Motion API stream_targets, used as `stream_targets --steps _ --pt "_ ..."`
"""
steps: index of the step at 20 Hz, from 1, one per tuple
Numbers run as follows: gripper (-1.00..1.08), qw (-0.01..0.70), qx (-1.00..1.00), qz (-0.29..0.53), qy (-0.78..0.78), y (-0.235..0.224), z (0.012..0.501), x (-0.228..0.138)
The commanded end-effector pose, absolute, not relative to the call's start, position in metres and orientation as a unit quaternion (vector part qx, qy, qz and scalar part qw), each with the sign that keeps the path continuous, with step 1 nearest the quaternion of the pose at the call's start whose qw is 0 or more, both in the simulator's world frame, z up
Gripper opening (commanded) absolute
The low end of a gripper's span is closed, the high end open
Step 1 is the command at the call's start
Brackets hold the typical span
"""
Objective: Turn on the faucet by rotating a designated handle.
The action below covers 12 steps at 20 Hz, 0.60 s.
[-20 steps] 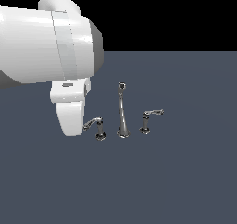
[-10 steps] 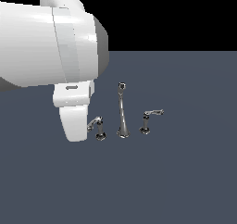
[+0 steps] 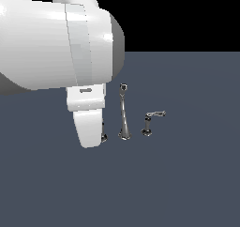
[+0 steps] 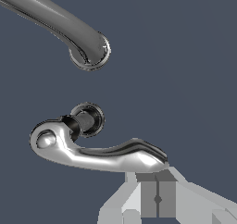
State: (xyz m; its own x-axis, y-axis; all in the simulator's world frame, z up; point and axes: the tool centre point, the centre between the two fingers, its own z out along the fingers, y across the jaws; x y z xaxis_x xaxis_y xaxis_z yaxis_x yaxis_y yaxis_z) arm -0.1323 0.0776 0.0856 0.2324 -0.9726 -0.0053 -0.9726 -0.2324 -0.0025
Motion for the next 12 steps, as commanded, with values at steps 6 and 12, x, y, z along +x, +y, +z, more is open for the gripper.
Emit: stream_targets --steps 6,12 --pt "-1.0 0.001 -0.778 0.001 0.628 0.043 0.086 -0.117" --pt "-1.0 0.0 -0.772 0.0 0.636 0.014 0.086 -0.106"
